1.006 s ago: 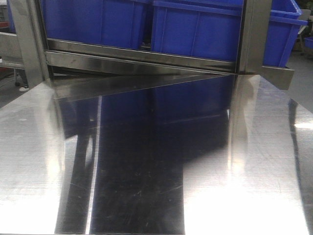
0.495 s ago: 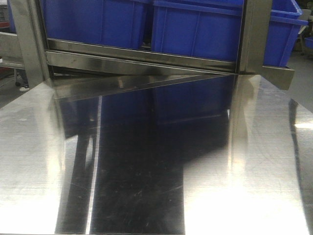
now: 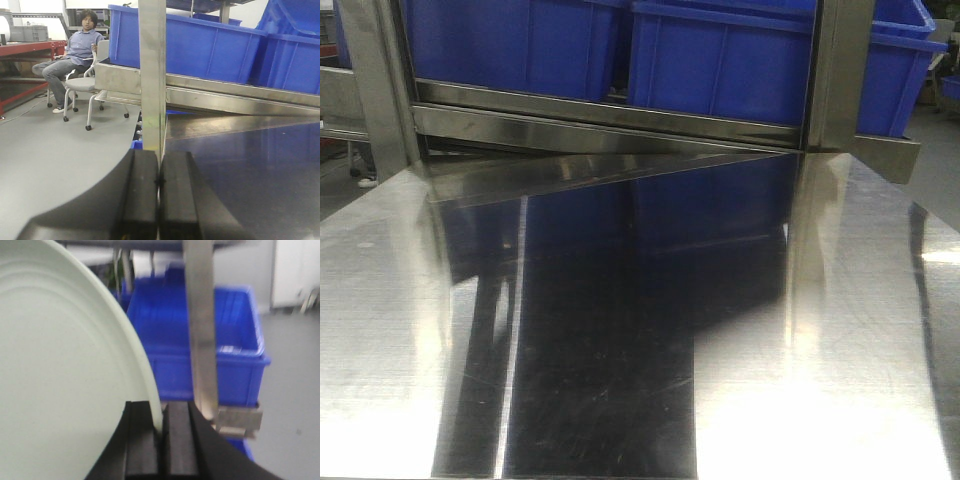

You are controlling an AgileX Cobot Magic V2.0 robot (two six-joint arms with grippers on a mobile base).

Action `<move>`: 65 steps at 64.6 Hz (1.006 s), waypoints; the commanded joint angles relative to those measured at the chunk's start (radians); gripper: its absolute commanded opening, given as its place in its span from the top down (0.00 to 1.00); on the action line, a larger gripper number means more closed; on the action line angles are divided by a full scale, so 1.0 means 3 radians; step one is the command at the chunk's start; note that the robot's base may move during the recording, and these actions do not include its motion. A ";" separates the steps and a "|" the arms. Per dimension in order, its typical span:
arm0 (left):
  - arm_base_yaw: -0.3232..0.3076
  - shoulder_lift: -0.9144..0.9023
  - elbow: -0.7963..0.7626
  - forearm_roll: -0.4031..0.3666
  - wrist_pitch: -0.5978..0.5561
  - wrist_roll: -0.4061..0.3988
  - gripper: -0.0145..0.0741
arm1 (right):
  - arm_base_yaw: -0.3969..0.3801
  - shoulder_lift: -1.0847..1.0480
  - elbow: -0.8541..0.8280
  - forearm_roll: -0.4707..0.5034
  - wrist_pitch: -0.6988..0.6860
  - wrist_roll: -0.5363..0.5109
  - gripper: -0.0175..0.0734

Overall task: Place green plate on second shelf with right arm
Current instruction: 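Raise the held plate upright beside the right arm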

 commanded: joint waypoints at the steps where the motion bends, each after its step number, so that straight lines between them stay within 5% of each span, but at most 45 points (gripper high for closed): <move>1: -0.0009 -0.0058 0.0132 -0.0010 -0.0297 -0.0007 0.69 | -0.0099 -0.0190 0.0300 -0.0040 -0.0739 -0.0008 0.75; 19: -0.0009 -0.0058 0.0132 -0.0010 -0.0297 -0.0007 0.69 | -0.0111 -0.0729 0.1505 -0.0141 -0.0861 -0.0008 0.75; 31: -0.0009 -0.0058 0.0132 -0.0010 -0.0297 -0.0007 0.69 | -0.0107 -0.0977 0.2149 -0.0149 -0.1539 -0.0008 0.75; 65: -0.0009 -0.0058 0.0132 -0.0010 -0.0297 -0.0007 0.69 | -0.0107 -0.1410 0.2386 -0.0312 -0.1711 -0.0008 0.75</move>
